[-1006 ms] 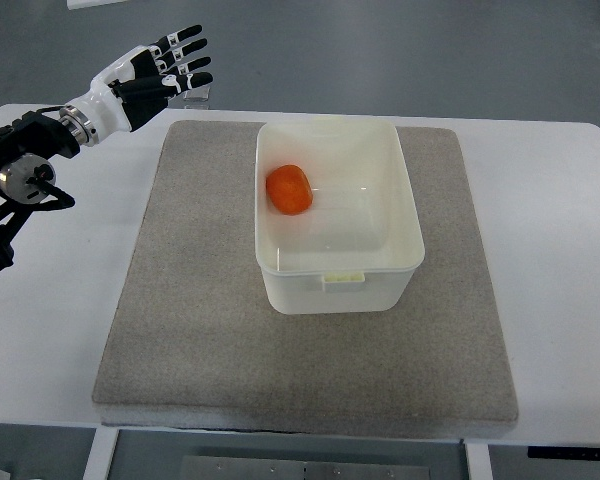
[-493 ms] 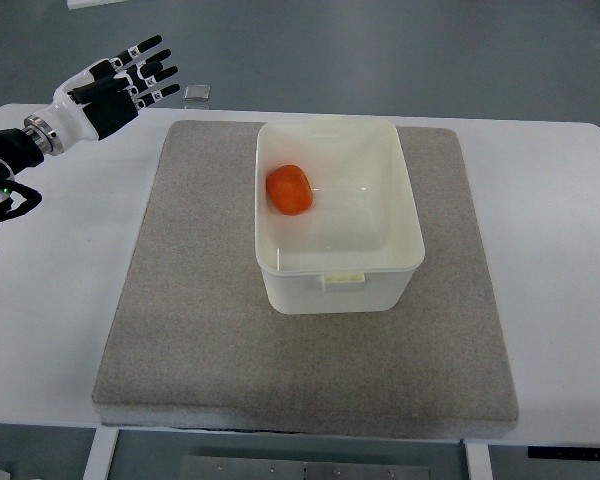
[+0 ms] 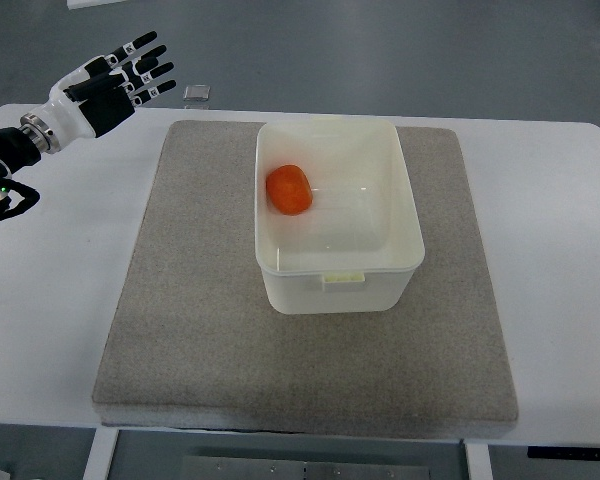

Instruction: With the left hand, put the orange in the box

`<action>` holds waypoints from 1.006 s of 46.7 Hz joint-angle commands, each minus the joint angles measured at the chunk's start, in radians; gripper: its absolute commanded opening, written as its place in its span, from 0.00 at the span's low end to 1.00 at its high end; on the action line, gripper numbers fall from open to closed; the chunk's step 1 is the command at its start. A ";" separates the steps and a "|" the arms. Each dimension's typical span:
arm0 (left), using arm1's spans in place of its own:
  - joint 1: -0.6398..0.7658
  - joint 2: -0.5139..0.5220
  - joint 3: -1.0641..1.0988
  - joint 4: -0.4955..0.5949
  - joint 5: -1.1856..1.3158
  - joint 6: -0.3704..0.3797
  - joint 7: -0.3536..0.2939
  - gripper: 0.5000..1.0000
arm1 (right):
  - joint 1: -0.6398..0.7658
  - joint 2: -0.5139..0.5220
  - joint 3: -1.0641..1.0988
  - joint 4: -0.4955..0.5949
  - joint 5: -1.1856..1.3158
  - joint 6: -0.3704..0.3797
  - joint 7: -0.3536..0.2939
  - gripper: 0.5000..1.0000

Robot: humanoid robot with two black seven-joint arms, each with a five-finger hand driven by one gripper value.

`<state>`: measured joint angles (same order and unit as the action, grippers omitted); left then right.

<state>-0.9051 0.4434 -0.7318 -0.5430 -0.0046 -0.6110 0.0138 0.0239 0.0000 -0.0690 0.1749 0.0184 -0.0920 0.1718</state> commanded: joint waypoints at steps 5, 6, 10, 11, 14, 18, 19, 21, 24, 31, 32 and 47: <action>0.000 -0.002 -0.003 -0.002 -0.002 0.000 -0.002 0.99 | -0.001 0.000 0.000 0.000 0.000 0.000 0.000 0.86; 0.000 -0.003 -0.004 -0.002 -0.002 0.000 0.000 0.99 | 0.001 0.000 0.000 0.000 0.000 0.000 0.000 0.86; 0.000 -0.005 -0.008 -0.003 0.000 0.000 -0.002 0.99 | -0.001 0.000 0.000 0.000 0.000 0.000 0.000 0.86; 0.000 -0.006 -0.008 -0.003 0.000 0.000 0.000 0.99 | 0.001 0.000 0.000 0.000 0.000 0.000 0.000 0.86; 0.000 -0.006 -0.008 -0.005 0.000 0.000 -0.002 0.99 | 0.001 0.000 0.003 0.000 0.003 0.005 0.000 0.86; -0.002 -0.006 -0.009 -0.003 0.000 0.000 -0.002 0.99 | -0.001 0.000 0.003 0.014 0.000 0.005 0.000 0.86; 0.000 -0.006 -0.009 -0.003 0.000 0.000 -0.002 0.99 | -0.001 0.000 0.003 0.014 0.000 0.005 0.000 0.86; 0.000 -0.006 -0.009 -0.003 0.000 0.000 -0.002 0.99 | -0.001 0.000 0.003 0.014 0.000 0.005 0.000 0.86; -0.001 -0.006 -0.009 -0.003 0.000 0.000 -0.002 0.99 | -0.001 0.000 0.002 0.014 0.000 0.006 0.000 0.86; 0.000 -0.006 -0.009 -0.003 0.000 0.000 -0.002 0.99 | -0.001 0.000 0.002 0.029 -0.002 0.006 0.003 0.86; -0.001 -0.006 -0.008 -0.003 0.000 0.000 -0.002 0.99 | 0.001 0.000 0.002 0.035 -0.002 0.005 0.003 0.86; -0.002 -0.005 -0.008 -0.003 0.002 0.000 -0.002 0.99 | -0.001 0.000 0.000 0.058 -0.003 0.003 0.006 0.86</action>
<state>-0.9064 0.4374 -0.7401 -0.5460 -0.0031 -0.6109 0.0122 0.0230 0.0000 -0.0690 0.2323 0.0153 -0.0875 0.1776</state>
